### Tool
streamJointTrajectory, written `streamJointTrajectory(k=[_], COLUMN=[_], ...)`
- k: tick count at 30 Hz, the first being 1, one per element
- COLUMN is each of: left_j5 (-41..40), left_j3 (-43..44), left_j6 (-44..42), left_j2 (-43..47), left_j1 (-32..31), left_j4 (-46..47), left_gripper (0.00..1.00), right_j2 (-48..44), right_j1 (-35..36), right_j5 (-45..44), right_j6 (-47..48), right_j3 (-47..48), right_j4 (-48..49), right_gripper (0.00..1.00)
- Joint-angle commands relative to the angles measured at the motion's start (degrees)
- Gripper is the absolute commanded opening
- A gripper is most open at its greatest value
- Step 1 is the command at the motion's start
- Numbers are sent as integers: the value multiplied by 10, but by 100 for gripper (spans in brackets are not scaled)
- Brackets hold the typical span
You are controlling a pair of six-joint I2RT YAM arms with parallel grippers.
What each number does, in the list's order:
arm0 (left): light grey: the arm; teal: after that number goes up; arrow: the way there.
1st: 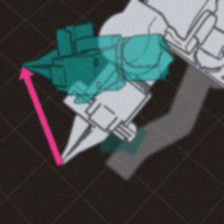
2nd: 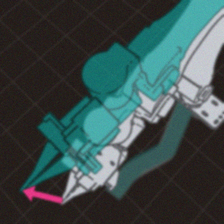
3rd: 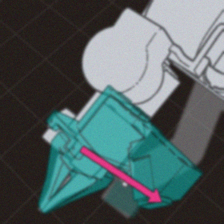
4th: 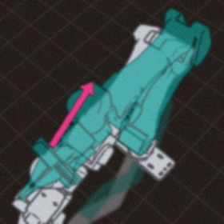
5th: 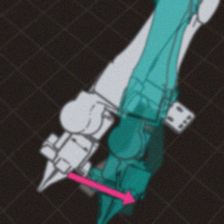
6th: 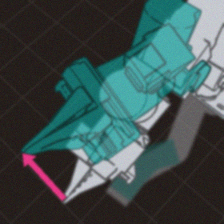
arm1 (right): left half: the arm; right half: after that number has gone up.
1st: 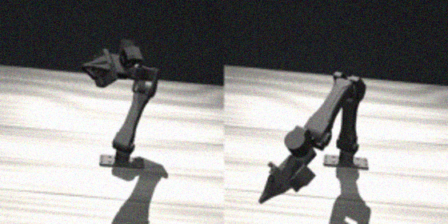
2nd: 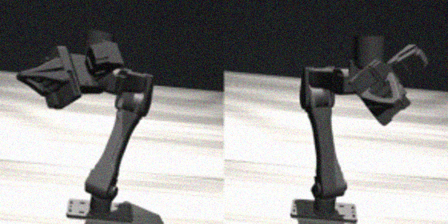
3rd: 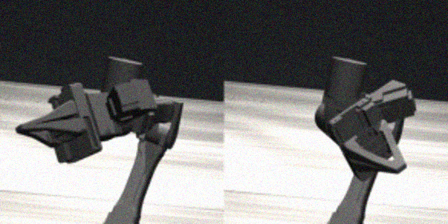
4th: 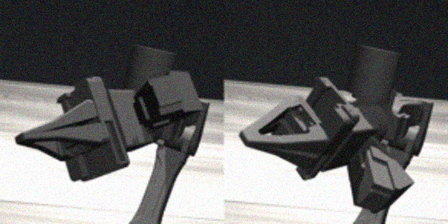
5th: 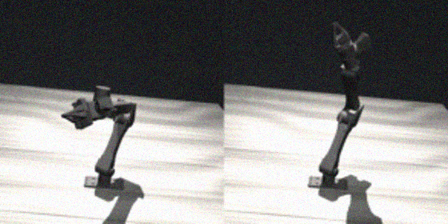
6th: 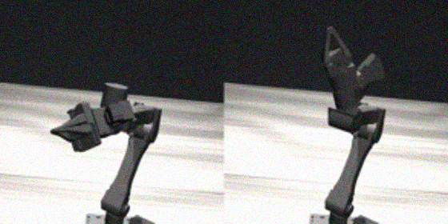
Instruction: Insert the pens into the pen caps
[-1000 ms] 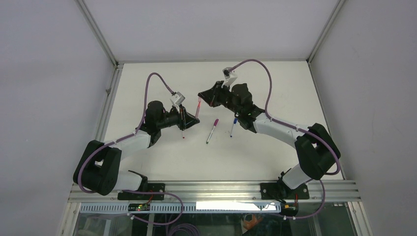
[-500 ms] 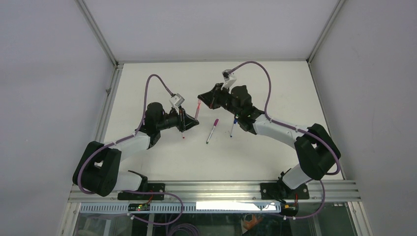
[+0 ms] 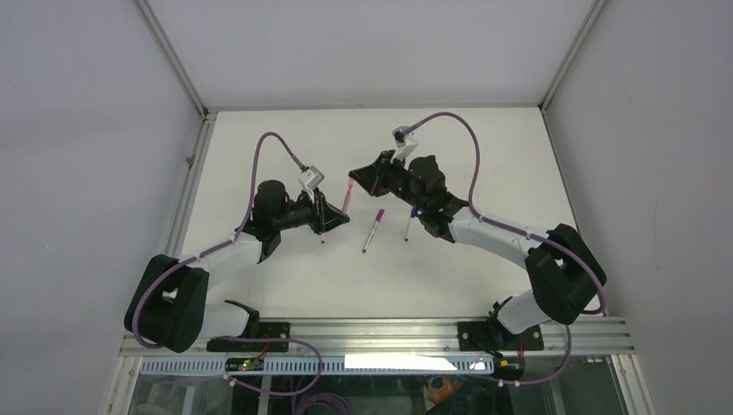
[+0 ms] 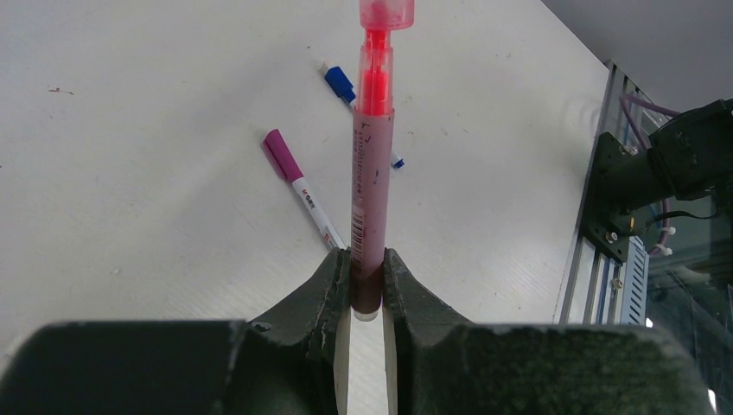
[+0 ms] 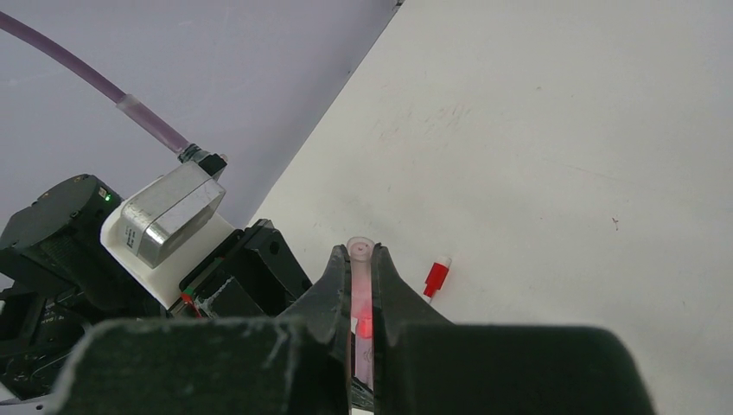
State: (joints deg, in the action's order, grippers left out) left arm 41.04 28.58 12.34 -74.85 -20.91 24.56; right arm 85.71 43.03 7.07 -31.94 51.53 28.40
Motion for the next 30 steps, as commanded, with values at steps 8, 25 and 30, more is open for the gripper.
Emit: streamJointTrajectory(k=[8, 25, 30], left_j5=[-5, -21, -43], left_j3=[65, 88, 88], left_j6=[-8, -55, -75], left_j2=[38, 47, 49], left_j1=[8, 7, 6], left_j4=[23, -39, -41], left_gripper=[0, 0, 0], right_j2=[-47, -82, -82], right_j1=[37, 45, 45], right_j5=[10, 2, 13], right_j6=[20, 82, 91], right_j3=[-29, -30, -23], right_j4=[-35, -94, -105], right_gripper=[0, 0, 0])
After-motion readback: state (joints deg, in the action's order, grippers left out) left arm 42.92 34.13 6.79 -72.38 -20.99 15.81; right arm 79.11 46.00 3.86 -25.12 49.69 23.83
